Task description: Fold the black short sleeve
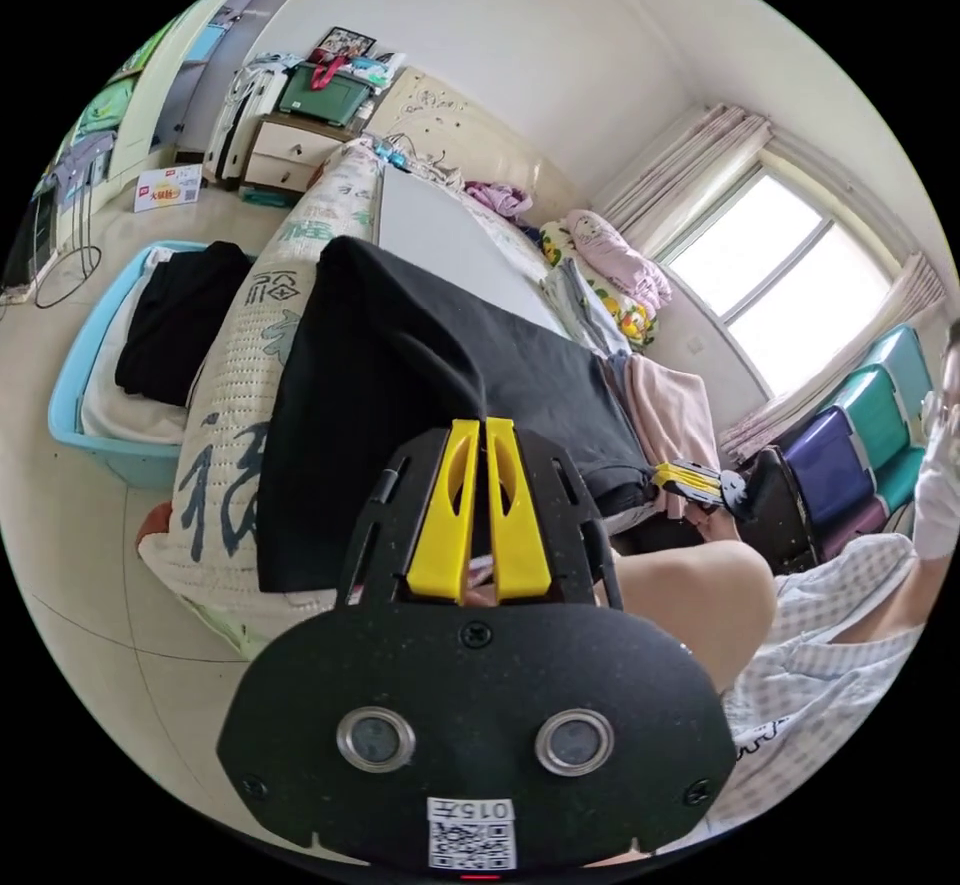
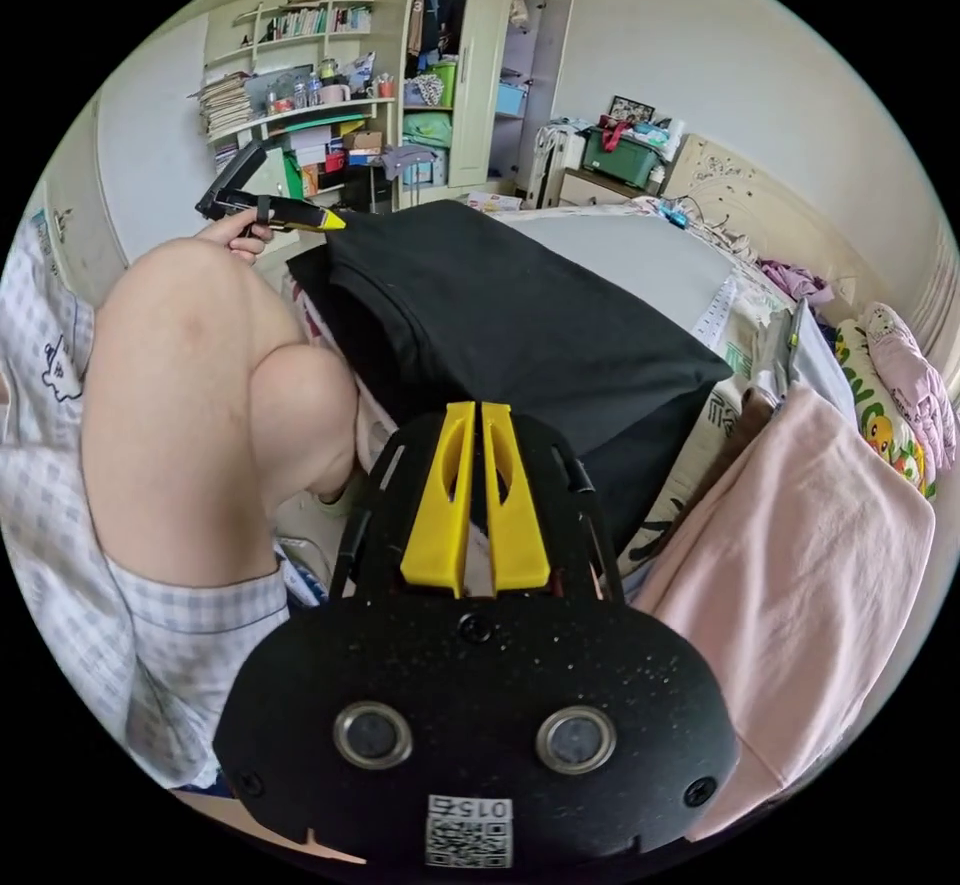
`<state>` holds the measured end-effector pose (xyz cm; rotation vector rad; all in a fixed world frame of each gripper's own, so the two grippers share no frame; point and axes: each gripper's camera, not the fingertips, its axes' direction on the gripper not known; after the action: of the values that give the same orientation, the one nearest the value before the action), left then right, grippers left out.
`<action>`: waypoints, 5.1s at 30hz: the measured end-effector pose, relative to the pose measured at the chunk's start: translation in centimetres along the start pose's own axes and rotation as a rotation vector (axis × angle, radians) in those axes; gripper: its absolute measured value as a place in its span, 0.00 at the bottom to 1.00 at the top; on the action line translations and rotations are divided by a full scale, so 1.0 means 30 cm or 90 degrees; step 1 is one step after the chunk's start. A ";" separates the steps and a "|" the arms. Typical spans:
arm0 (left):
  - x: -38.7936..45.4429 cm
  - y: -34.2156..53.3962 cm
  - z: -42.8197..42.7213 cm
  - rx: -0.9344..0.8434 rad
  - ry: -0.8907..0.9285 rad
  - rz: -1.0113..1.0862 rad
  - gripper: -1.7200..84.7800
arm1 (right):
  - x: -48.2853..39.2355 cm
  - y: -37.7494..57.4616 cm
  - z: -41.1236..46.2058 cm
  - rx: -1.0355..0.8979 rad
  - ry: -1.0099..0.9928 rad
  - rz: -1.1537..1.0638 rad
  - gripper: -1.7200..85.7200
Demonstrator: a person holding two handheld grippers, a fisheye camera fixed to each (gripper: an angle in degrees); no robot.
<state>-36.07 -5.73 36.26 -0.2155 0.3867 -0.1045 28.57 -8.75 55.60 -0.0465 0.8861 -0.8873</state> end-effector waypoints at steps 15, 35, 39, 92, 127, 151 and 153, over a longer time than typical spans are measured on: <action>-0.005 -0.273 -0.156 0.018 -0.120 -0.008 0.12 | 0.523 -0.083 -0.194 0.095 -0.035 0.337 0.12; -0.134 -0.883 0.125 -0.043 -0.107 -0.151 0.03 | 1.120 -0.541 0.111 -0.011 -0.052 0.527 0.04; -0.036 -0.929 0.051 0.000 -0.155 -0.100 0.03 | 1.118 -0.581 0.098 0.028 -0.028 0.527 0.03; 1.596 -1.199 1.023 -0.191 -0.094 0.389 0.04 | 0.263 0.297 -0.183 0.163 0.156 0.459 0.03; 0.171 -0.928 0.130 -0.056 -0.166 0.029 0.08 | -0.212 -0.452 0.528 -0.213 -0.342 -0.018 0.06; 0.176 -0.779 0.282 -0.076 -0.187 0.109 0.03 | -0.187 -0.408 0.451 -0.122 -0.235 -0.044 0.01; 0.177 -0.764 0.299 -0.085 -0.214 0.128 0.03 | -0.160 -0.416 0.472 -0.123 -0.272 -0.026 0.01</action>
<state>-29.11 -27.07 47.67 -0.3194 0.0790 0.1555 28.66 -17.99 72.74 -0.4078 0.5681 -0.7873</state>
